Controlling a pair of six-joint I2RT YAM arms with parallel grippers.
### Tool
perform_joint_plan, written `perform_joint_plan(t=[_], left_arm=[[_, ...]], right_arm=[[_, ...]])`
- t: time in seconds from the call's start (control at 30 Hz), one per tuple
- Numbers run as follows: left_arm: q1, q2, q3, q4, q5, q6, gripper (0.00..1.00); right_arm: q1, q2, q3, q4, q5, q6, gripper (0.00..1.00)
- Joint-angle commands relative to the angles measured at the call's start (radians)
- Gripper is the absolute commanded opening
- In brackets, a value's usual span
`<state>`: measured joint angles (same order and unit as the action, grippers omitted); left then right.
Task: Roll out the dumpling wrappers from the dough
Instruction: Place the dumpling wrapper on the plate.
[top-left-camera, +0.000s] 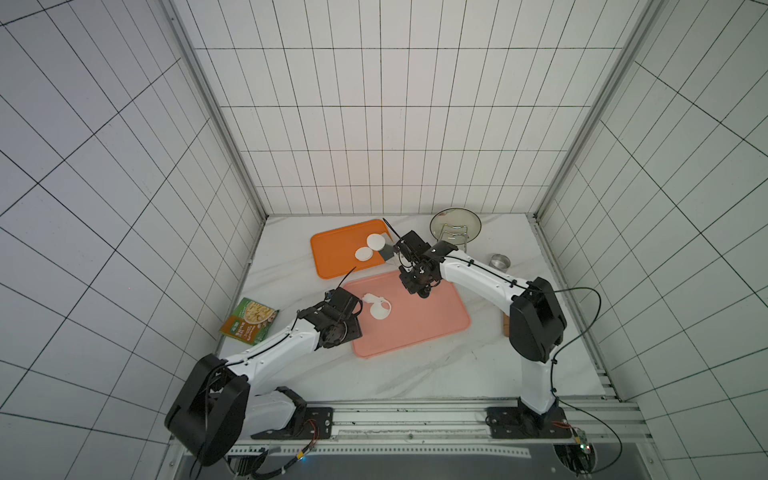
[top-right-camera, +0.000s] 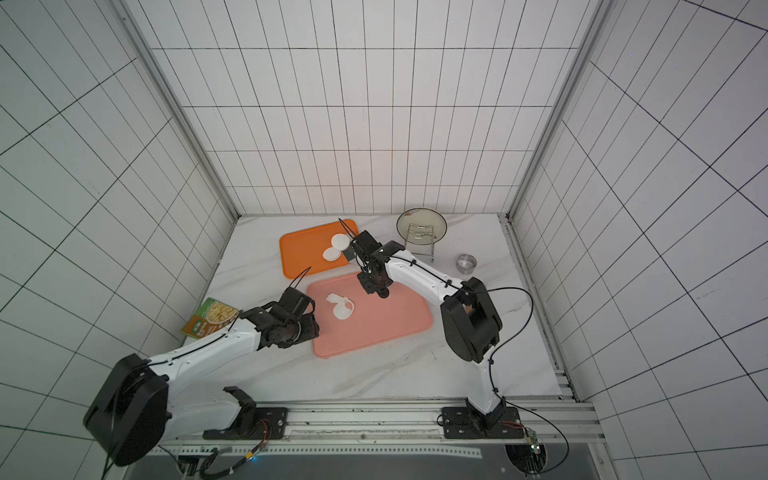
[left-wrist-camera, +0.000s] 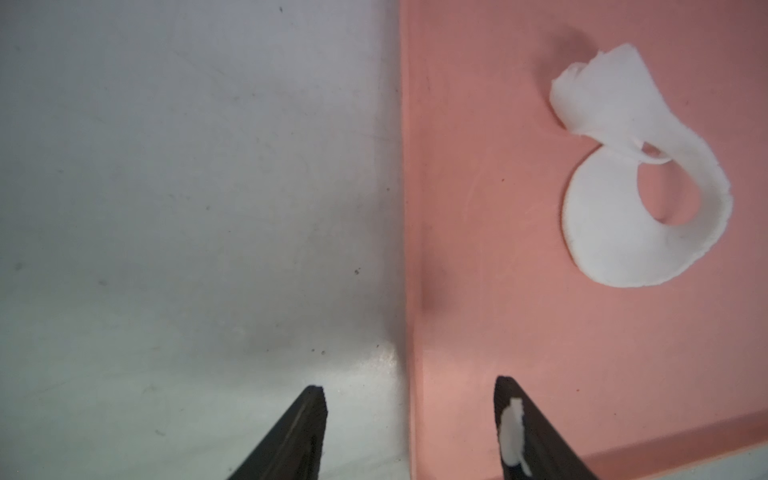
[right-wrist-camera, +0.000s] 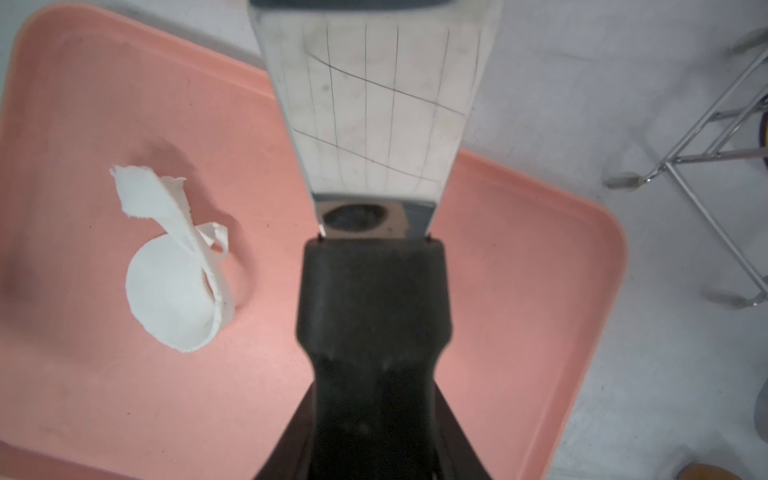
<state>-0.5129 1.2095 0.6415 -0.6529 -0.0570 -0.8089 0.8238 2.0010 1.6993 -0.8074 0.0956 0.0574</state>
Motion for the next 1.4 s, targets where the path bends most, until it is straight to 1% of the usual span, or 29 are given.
perform_joint_plan(t=[0.0,0.1,0.2,0.3,0.4,0.5,1.03,1.23,1.37], left_arm=[[0.064,-0.067,0.022,-0.062,0.002,-0.03,0.71],[0.138,-0.121,0.027,-0.085,0.035,-0.035,0.71],[0.192,-0.163,0.028,-0.09,0.057,-0.033,0.71],[0.229,-0.181,0.018,-0.094,0.062,-0.025,0.71],[0.257,-0.182,0.005,-0.098,0.09,-0.015,0.71],[0.269,-0.183,-0.009,-0.095,0.095,-0.012,0.71],[0.299,-0.177,-0.038,-0.079,0.118,0.008,0.71],[0.303,-0.183,-0.04,-0.08,0.123,0.012,0.71],[0.305,-0.183,-0.041,-0.08,0.126,0.014,0.71]], right_arm=[[-0.011,0.067,0.122,-0.078,0.063,-0.042,0.0],[-0.015,0.135,0.219,-0.122,0.091,-0.057,0.0],[-0.015,0.201,0.312,-0.171,0.105,-0.069,0.0],[-0.013,0.25,0.377,-0.196,0.116,-0.084,0.0],[-0.008,0.29,0.421,-0.212,0.13,-0.093,0.0],[-0.002,0.312,0.439,-0.215,0.125,-0.094,0.0],[0.04,0.421,0.568,-0.237,0.183,-0.134,0.0],[0.054,0.441,0.575,-0.238,0.229,-0.154,0.0],[0.064,0.458,0.582,-0.246,0.284,-0.166,0.0]])
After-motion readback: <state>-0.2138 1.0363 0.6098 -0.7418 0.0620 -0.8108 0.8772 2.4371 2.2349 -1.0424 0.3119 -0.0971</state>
